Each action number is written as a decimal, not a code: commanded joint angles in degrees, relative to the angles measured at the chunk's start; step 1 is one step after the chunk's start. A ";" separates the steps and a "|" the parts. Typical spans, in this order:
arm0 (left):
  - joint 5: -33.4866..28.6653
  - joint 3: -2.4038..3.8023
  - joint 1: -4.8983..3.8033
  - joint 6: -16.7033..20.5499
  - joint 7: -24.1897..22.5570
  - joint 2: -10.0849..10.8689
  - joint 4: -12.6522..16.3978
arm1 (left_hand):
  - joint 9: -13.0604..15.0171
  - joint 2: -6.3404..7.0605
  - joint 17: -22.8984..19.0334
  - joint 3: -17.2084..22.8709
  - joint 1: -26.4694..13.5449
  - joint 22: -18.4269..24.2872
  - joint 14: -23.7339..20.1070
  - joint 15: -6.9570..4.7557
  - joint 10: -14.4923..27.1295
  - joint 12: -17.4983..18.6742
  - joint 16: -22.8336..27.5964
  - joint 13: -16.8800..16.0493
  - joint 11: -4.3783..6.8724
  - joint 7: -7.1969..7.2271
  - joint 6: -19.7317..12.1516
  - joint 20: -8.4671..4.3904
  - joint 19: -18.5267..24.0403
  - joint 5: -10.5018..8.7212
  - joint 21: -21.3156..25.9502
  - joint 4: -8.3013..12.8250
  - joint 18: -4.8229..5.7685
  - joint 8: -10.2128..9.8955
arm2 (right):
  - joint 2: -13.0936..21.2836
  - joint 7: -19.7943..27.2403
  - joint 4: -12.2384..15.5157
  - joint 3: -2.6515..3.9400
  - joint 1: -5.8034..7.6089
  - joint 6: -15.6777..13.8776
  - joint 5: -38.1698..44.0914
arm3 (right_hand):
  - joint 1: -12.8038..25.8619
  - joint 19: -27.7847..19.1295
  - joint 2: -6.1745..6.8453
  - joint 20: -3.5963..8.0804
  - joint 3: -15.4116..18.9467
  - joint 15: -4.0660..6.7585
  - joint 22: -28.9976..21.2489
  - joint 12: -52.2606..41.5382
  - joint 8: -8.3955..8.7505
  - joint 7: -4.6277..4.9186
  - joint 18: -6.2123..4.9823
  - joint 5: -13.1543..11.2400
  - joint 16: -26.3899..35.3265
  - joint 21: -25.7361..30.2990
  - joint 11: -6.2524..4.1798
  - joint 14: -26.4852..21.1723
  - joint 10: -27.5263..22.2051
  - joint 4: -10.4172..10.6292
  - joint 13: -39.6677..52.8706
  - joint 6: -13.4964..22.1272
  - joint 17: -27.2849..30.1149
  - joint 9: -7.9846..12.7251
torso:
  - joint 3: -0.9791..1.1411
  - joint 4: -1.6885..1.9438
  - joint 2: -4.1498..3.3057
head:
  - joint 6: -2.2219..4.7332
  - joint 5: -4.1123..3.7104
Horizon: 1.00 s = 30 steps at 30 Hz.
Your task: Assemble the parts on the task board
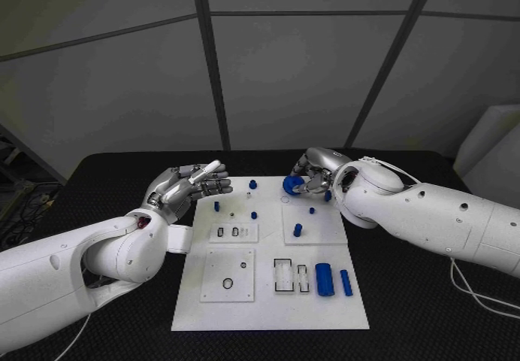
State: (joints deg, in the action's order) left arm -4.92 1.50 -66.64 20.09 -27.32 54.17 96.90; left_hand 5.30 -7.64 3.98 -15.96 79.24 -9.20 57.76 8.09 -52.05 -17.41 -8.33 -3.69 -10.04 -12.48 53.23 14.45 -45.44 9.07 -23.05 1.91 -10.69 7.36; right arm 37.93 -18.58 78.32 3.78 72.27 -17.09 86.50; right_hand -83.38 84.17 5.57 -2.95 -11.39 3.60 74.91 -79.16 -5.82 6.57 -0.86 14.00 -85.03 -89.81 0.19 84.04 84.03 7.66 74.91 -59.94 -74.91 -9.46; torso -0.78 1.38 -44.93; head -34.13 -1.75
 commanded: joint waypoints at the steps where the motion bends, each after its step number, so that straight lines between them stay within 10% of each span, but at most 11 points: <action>1: 0.41 0.06 -0.08 -0.75 -0.31 -0.01 0.06 | -0.05 -0.21 -0.09 -0.02 -0.14 0.06 0.00 0.28 -0.33 0.39 0.37 0.05 -0.01 0.01 0.32 -0.02 -0.31 -0.17 -0.17 0.26 0.32 -0.37 | -0.67 0.98 1.48 0.06 0.15 -3.45 3.23 | 1.17 5.83 -0.04 0.41 -0.40 0.38 15.09 -0.09 -0.67 -2.06 0.86 0.40 -0.23 -0.19 -0.34 3.78 1.42 0.09 6.28 -3.48 -4.89 -3.01 | -0.03 0.16 -0.04 | 0.04 0.29; 13: 0.41 0.08 -0.10 -0.59 -0.48 0.32 -0.60 | -0.07 -0.21 -0.09 -0.06 -0.17 0.07 0.01 0.28 -0.33 0.43 0.41 0.05 -0.03 -0.02 0.31 -0.02 -0.31 -0.18 -0.16 0.29 0.32 -0.41 | -6.49 0.67 0.93 0.03 0.17 -3.66 6.35 | 1.66 5.83 0.09 0.43 -0.58 0.38 15.09 0.00 -0.38 -2.03 0.86 0.43 -0.19 -0.19 -0.31 3.77 1.38 0.13 6.25 -3.31 -4.84 -3.12 | -0.12 0.38 -0.16 | -0.16 1.16; 30: 0.41 0.10 -0.29 -0.52 -0.55 0.15 -0.66 | -0.07 -0.21 -0.09 -0.06 -0.17 0.07 0.01 0.28 -0.33 0.43 0.41 0.05 -0.03 -0.02 0.31 -0.02 -0.31 -0.18 -0.16 0.29 0.32 -0.41 | -12.51 0.87 -4.12 -2.08 0.18 -0.69 6.80 | 2.07 5.83 0.09 0.43 -0.82 0.36 15.09 0.05 -0.07 -1.96 0.86 0.42 -0.11 -0.19 -0.27 3.74 1.35 0.16 6.25 -3.08 -4.69 -3.21 | -0.03 0.18 -0.12 | -0.48 1.71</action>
State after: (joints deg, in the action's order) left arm -4.91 1.53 -66.79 20.09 -27.34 54.39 96.16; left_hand 5.31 -7.63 3.98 -15.96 79.25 -9.21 57.76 8.09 -52.05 -17.19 -8.13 -3.68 -10.04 -12.48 53.24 14.45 -45.44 9.07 -23.05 1.91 -10.69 7.16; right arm 25.67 -18.16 74.55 1.70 72.31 -19.03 92.53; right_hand -81.76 83.96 5.80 -2.76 -11.81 3.59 74.91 -79.16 -5.83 6.56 -0.86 14.27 -85.03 -89.81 0.20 84.04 84.03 7.79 74.90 -59.96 -74.90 -9.46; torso -0.86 1.65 -45.07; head -34.55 -0.11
